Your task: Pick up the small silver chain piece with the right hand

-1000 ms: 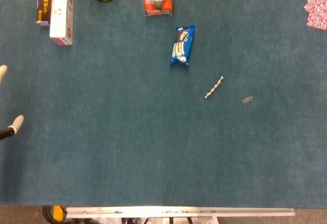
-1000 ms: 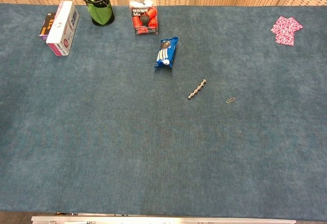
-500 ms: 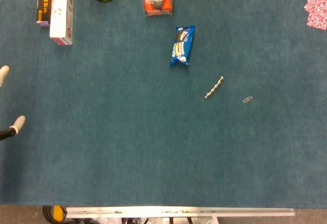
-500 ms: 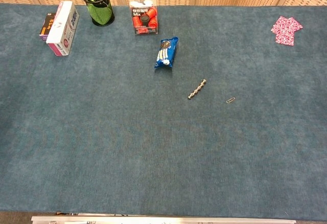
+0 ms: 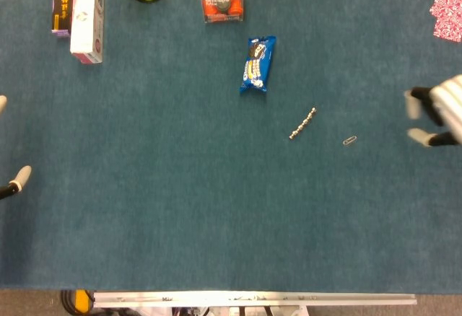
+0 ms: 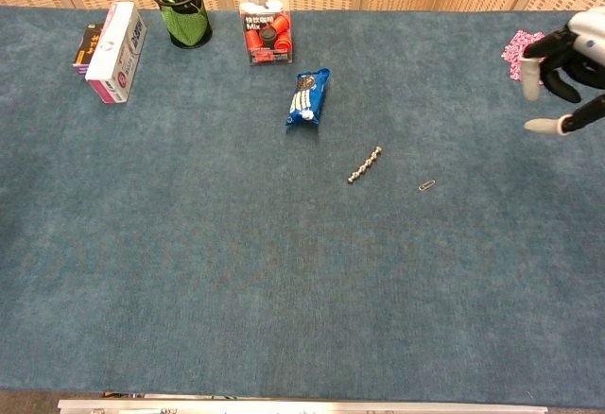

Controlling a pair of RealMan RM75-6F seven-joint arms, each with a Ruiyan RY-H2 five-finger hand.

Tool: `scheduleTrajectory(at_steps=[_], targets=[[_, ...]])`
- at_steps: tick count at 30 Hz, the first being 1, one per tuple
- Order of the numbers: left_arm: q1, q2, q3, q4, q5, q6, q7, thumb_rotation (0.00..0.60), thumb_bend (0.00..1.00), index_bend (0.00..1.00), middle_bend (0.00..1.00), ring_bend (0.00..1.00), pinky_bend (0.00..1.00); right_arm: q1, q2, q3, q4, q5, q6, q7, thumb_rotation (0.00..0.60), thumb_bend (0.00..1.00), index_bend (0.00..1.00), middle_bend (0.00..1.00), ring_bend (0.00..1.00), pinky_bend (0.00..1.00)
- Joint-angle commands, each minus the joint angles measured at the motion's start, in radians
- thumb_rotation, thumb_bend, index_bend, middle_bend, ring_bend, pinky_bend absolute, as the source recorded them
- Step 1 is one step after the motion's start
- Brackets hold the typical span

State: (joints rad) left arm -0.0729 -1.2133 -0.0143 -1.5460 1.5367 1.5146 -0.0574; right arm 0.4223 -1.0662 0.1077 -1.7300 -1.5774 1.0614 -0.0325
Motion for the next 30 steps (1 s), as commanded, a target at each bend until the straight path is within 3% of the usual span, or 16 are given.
scheduleTrajectory(at_steps=[1, 10, 14, 30], targets=[[0.000, -0.001, -0.001, 0.003, -0.001, 0.000, -0.002, 0.600, 0.20, 0.04, 0.07, 0.04, 0.01, 0.071, -0.059, 0.011, 0.029, 0.010, -0.088, -0.028, 0.600, 0.13, 0.63, 0.90, 0.93, 1.00], [0.003, -0.006, -0.004, 0.012, -0.007, 0.000, -0.015, 0.600, 0.20, 0.04, 0.07, 0.04, 0.01, 0.204, -0.207, 0.012, 0.121, 0.068, -0.252, -0.122, 0.600, 0.15, 0.63, 0.95, 0.99, 1.00], [0.005, -0.005, -0.006, 0.016, -0.012, 0.001, -0.022, 0.600, 0.20, 0.04, 0.07, 0.04, 0.01, 0.243, -0.276, 0.011, 0.179, 0.095, -0.281, -0.193, 0.600, 0.19, 0.63, 0.96, 1.00, 1.00], [0.011, -0.004, -0.006, 0.030, -0.014, 0.002, -0.042, 0.600, 0.20, 0.04, 0.07, 0.04, 0.01, 0.350, -0.435, -0.002, 0.299, 0.201, -0.371, -0.321, 0.600, 0.19, 0.50, 0.96, 1.00, 1.00]])
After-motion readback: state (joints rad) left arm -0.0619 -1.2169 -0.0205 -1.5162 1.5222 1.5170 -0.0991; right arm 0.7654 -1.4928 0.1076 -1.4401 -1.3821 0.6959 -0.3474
